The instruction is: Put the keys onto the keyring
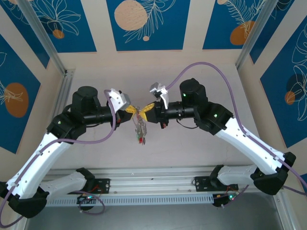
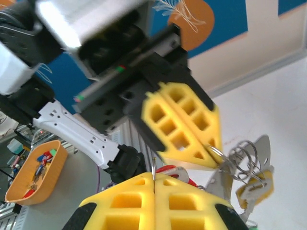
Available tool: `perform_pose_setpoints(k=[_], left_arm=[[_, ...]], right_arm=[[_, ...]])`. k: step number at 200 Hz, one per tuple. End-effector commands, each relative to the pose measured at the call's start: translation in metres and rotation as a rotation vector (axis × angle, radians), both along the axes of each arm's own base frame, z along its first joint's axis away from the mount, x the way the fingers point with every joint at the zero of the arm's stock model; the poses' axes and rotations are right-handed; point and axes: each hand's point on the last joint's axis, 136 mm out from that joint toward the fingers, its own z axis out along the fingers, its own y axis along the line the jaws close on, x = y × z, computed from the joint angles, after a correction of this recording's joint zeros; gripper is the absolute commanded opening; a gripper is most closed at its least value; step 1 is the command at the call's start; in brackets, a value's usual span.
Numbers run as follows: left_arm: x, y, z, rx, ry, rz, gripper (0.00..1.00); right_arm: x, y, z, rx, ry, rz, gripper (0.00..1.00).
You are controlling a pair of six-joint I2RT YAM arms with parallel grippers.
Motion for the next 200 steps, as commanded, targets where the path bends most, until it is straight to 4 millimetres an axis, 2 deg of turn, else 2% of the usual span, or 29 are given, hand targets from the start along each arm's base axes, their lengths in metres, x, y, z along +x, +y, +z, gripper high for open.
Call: perform_pose_setpoints(k=[1,106,200], left_arm=[[-0.005,-0.001,0.029,-0.043,-0.085,-0.019,0.0],[-0.013,-0.003,0.026,-0.026,-0.081,-0.049,0.0],[-0.02,-0.003,0.025,-0.018,-0.087,-0.065,0.0]], right_arm=[[-0.011,-0.003,0.018,0.047,-0.066,0.042,0.0],[0.014,0.009,-0.01,-0.079,0.025,-0.029,0.0],[0.035,0.007,-0.019,-0.119,0.056,-0.113,0.0]])
